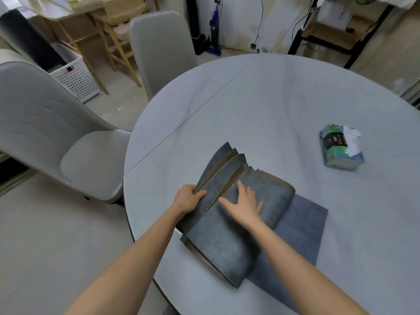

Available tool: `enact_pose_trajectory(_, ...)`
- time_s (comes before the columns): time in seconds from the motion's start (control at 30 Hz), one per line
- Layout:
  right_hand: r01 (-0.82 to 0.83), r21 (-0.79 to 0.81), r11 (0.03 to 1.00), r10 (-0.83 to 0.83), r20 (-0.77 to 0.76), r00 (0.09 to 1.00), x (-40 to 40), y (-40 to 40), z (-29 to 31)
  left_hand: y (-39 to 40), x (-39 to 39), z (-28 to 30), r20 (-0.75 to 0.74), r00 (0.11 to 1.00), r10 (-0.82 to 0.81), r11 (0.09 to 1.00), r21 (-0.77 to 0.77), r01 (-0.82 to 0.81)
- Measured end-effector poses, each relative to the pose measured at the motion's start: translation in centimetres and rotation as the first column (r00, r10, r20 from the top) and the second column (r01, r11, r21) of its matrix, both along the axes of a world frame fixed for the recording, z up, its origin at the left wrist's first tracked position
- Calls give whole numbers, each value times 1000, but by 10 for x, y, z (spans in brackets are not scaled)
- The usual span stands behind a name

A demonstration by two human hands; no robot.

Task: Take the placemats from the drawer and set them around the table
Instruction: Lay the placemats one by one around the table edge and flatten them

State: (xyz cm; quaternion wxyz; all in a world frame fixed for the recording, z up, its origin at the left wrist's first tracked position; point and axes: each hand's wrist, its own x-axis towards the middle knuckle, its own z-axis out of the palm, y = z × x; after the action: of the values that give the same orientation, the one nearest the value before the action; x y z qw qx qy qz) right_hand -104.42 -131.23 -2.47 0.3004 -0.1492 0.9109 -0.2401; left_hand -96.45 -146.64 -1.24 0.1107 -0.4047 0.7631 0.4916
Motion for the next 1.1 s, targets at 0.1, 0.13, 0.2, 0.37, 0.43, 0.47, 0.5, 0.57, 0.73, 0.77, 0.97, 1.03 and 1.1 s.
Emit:
enact_pose_trajectory(0.1, -71, 90, 993, 73, -10, 997, 19, -11, -11, -8, 5, 0, -41, 998, 57, 984, 168, -49)
enact_pose_trajectory(0.13, -79, 81, 994, 79, -3, 997, 21, -13, -14, -12, 6, 0, -46, 997, 55, 975, 218, -43)
enact_pose_trajectory(0.2, -78, 62, 995, 76, 26, 997, 23, -15, -17, -20, 7, 1, -53, 997, 55, 955, 295, -37)
enact_pose_trajectory(0.37, -100, 137, 986, 95, 42, 995, 29, -38, -16, -41, 2, -9, -38, 999, 24, 936, 352, -9)
enact_pose_trajectory(0.43, -36, 188, 982, 28, 43, 999, 43, -53, -18, -49, 1, -16, -47, 999, -7, 935, 355, 23)
enact_pose_trajectory(0.47, 11, 223, 975, -15, 14, 1000, 51, -60, -19, -51, 1, -19, -51, 998, -22, 935, 352, 39)
enact_pose_trajectory(0.5, 61, 258, 964, -56, -27, 998, 58, -67, -20, -53, 0, -23, -57, 998, -34, 936, 349, 51)
enact_pose_trajectory(0.57, 142, 320, 937, -115, -102, 988, 67, -77, -20, -55, -3, -28, -61, 997, -47, 936, 347, 65)
enact_pose_trajectory(0.73, 225, 460, 859, -129, -231, 964, 75, -57, -12, -53, -16, -32, -44, 978, -206, 978, -1, 206)
enact_pose_trajectory(0.77, 255, 456, 853, -143, -265, 954, 76, -51, -9, -51, -18, -30, -35, 969, -243, 964, -118, 237)
enact_pose_trajectory(0.97, 514, 266, 815, -358, -466, 809, 69, -10, 19, -34, -40, -31, 79, 771, -632, 661, -465, 589)
enact_pose_trajectory(1.03, 564, 195, 803, -445, -433, 784, 65, 11, 29, -24, -45, -32, 106, 655, -748, 535, -489, 690)
enact_pose_trajectory(1.1, 610, 163, 775, -518, -387, 763, 65, 35, 38, -10, -45, -33, 135, 555, -821, 447, -454, 771)
